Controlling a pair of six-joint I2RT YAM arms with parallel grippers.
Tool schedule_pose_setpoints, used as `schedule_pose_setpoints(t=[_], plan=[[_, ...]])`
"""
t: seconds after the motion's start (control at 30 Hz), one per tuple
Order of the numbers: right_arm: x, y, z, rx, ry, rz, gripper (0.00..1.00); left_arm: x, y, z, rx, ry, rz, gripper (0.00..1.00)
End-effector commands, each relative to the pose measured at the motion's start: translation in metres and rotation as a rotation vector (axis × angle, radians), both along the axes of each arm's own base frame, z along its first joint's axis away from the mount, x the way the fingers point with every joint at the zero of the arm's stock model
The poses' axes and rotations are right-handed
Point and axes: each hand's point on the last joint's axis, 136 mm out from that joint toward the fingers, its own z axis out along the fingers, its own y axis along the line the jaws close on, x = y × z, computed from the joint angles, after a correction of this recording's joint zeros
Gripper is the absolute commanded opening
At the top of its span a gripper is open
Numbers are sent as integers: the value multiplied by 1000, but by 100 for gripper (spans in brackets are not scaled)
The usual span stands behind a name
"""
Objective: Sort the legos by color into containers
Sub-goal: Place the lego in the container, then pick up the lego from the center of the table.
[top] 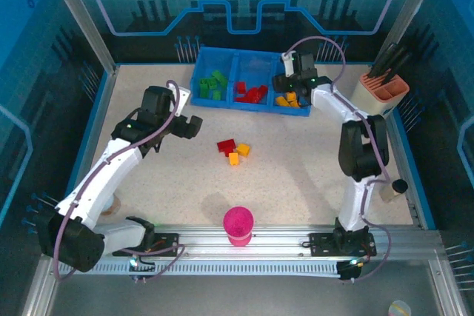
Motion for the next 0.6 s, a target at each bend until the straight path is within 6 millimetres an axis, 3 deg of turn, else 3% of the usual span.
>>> schedule_pose_setpoints(t=[0.0,0.1,0.23,0.43,0.57], plan=[[-48,45,18,-9,-6,233,72,4,1,-1,4,-29,-12,99],[-94,72,1,47,100,355,75,2,0,-6,-6,-38,-27,99],[-147,101,-37,58,272,483,75,2,1,-8,-24,-46,-26,99],[-194,112,-94,-4,490,569,74,-2,-1,-8,-54,-52,-42,99],[-215,122,-114,-58,571,616,74,-4,2,-4,-52,-81,-36,99]])
